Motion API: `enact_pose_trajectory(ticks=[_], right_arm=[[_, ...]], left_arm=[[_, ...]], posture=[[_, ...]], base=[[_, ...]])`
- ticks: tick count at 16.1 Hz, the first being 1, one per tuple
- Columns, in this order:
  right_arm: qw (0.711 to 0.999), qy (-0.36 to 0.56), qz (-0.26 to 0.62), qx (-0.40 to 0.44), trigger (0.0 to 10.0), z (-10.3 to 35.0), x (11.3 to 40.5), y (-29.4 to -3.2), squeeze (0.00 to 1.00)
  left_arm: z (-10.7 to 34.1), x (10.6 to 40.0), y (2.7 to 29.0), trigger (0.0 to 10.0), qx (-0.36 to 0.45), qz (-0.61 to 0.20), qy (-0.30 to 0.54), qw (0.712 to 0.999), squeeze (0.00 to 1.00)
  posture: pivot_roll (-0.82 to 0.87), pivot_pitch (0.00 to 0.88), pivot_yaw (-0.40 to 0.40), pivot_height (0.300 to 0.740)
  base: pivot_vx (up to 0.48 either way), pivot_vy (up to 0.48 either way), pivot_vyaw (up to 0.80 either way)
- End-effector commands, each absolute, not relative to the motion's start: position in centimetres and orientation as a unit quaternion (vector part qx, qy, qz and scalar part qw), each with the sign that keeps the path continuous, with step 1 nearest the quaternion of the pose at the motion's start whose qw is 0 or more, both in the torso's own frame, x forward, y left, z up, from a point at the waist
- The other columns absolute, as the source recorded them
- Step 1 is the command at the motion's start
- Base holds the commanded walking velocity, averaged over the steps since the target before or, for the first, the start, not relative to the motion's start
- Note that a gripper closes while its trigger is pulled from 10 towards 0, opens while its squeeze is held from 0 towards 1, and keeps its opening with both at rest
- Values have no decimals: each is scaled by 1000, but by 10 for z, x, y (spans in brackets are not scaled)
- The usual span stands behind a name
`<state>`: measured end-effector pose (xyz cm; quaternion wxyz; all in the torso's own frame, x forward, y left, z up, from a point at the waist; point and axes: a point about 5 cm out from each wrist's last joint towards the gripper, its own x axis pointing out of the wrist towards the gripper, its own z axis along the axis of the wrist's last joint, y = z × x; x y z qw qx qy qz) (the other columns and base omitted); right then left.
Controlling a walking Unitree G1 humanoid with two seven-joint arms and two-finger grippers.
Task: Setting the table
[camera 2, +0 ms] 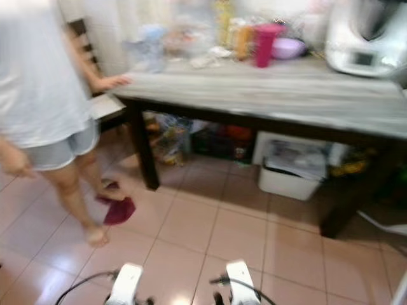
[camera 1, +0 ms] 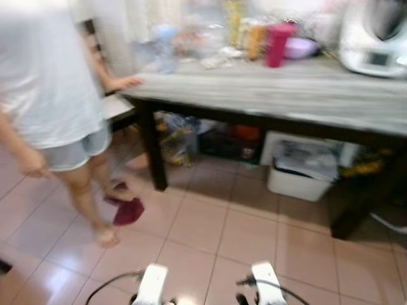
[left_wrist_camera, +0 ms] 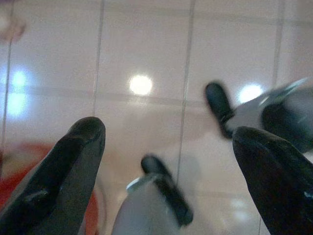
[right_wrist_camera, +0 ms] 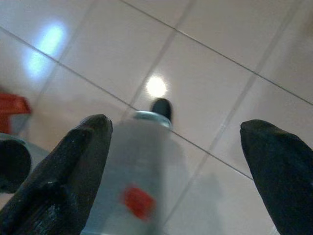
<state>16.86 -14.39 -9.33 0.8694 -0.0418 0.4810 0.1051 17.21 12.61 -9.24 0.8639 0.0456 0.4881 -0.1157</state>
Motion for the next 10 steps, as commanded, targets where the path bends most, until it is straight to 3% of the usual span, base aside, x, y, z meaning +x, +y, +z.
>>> enact_pose_trajectory(ticks=[1, 5, 8, 9, 10], right_arm=[[874, 471, 107, -45, 10000, -90, 175, -141, 0], [873, 473, 106, -41, 10000, -92, 172, -140, 0], [873, 474, 108, -41, 10000, -93, 170, -139, 0], [873, 474, 108, -40, 10000, -92, 170, -138, 0], [873, 474, 108, -40, 10000, -92, 170, -138, 0]], left_arm=[[-92, 174, 119, 10000, 49, -115, 489, 863, 0], [-86, 179, 86, 10000, 38, -134, 481, 866, 0], [-83, 181, 73, 10000, 38, -143, 477, 866, 0], [-90, 178, 137, 10000, 50, -117, 482, 867, 0], [-90, 175, 158, 10000, 55, -109, 483, 867, 0]], posture=[[-167, 0, 25, 740], [-167, 0, 29, 740], [-168, 0, 33, 740], [-168, 0, 35, 740], [-168, 0, 35, 740]], base=[[0, 0, -800], [0, 0, -755], [0, 0, 0], [0, 0, 0], [0, -255, 0]])
